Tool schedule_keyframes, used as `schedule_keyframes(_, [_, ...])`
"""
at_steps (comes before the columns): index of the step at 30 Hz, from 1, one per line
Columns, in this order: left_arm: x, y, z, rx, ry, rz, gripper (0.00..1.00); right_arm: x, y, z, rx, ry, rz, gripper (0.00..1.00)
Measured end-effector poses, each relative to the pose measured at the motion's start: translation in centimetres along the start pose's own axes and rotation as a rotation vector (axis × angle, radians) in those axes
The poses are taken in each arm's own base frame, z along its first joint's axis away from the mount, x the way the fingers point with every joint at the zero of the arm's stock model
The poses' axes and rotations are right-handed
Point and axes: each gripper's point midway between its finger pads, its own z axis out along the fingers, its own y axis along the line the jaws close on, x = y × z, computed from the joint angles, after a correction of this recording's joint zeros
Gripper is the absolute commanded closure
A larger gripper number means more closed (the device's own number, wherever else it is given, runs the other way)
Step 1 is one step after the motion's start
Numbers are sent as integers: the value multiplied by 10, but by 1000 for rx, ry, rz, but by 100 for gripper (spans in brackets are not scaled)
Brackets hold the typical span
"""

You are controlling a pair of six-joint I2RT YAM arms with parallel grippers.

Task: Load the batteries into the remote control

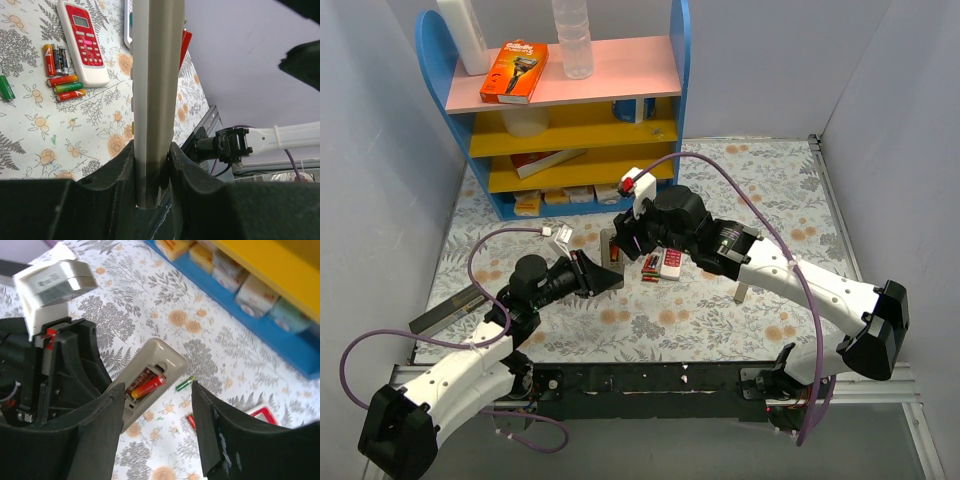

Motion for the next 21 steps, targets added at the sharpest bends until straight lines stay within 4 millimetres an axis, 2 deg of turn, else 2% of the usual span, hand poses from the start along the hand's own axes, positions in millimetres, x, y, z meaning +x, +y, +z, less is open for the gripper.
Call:
schedule_keyframes(4, [-5, 1, 0, -11, -25, -9, 100, 11, -4, -3, 68, 47, 188, 37])
schedule_keyframes(8, [-6, 1, 0, -15, -35, -18, 100, 17, 2, -1, 71, 61, 322, 43])
schedule_keyframes(14, [-9, 0, 0, -15, -46, -24, 100, 25, 9, 7, 61, 81, 421, 44])
schedule_keyframes(21, [-9, -1, 0, -11, -50, -28, 100, 42, 10, 23, 76, 128, 460, 44])
